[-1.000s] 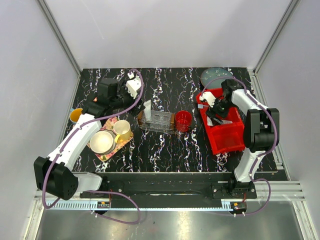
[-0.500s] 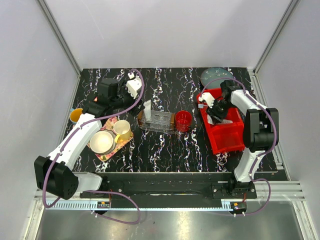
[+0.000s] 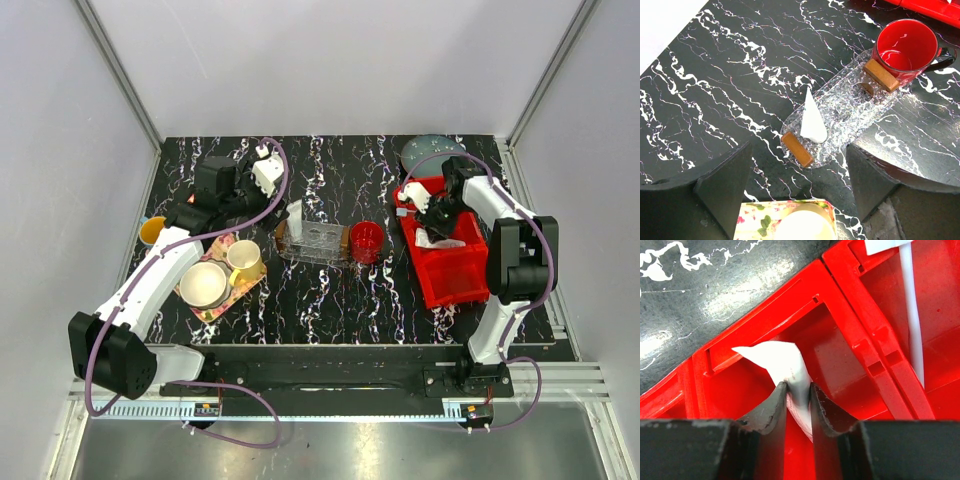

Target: Prepare toiletry sets of a toothbrush and toothpaste on the tray

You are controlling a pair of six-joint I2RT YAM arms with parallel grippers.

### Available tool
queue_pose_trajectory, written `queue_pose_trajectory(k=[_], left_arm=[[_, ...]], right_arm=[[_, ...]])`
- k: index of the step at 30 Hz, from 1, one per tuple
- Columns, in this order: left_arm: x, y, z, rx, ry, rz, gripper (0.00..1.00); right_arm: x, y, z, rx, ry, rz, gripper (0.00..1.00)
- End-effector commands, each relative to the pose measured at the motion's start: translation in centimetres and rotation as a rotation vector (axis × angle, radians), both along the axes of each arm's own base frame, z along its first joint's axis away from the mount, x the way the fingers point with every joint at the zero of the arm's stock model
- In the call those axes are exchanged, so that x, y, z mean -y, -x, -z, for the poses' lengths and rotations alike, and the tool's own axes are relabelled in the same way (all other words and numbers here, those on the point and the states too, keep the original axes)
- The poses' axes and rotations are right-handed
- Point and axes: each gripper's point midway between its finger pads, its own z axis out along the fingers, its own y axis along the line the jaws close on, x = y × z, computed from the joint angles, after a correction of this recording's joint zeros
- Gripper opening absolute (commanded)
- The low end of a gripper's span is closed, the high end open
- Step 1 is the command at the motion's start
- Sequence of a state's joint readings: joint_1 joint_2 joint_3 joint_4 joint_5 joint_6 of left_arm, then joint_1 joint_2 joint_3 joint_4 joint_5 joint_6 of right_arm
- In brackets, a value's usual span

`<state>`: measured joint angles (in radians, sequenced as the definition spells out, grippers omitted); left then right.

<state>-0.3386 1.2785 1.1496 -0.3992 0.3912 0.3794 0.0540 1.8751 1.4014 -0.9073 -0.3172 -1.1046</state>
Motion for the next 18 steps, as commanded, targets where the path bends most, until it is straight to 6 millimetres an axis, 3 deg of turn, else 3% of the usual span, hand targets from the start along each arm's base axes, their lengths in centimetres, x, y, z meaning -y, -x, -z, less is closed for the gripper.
queue_pose_trajectory(k=[1,7,18], left_arm=[[-0.1,-1.2,-2.8,0.089,0.011,-0.011,0.8],[0.1,-1.2,-3.6,0.1,0.028,-0.006,0.8],[2.1,-0.7,-6.3,0.084,0.172,0.04,0.79]], right_arm=[[0.2,-0.9,-2.9,0.067,0.007,-0.006,0.09],[-0.2,-1.3,-6.4,0.14,-0.024,0.027,0.01],[-1.7,-1.4,-14.0,0.294,-0.141,0.127,0.0]])
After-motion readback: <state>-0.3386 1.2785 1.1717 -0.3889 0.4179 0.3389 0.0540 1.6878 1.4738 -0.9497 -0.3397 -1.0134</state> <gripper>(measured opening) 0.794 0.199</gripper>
